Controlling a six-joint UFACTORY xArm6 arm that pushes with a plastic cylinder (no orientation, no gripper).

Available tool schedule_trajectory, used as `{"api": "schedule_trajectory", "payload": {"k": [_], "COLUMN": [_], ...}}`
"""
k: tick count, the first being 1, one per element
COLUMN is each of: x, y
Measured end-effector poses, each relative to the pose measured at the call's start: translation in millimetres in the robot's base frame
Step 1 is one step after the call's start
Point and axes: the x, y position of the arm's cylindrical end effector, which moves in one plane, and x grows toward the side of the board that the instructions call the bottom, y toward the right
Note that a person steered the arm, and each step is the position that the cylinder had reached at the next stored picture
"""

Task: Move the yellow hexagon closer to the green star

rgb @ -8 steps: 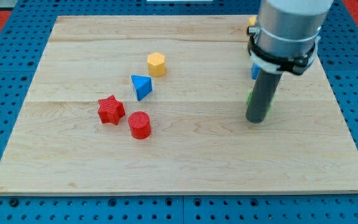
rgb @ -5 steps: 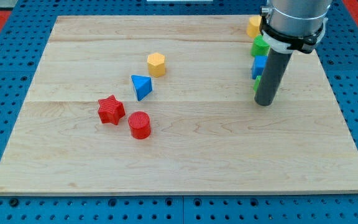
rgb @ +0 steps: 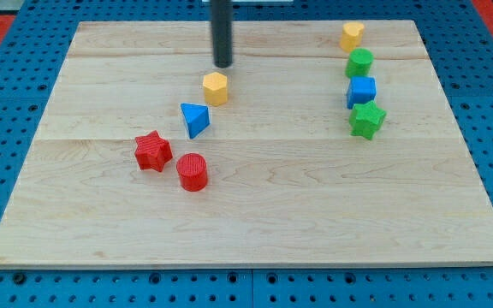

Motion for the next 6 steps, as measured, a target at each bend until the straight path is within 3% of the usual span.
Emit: {"api": "schedule_trajectory", "payload": {"k": [1, 2, 6], "x": [21.0, 35.0, 171.5], "y": [-18.3, 7.2, 71.4]}}
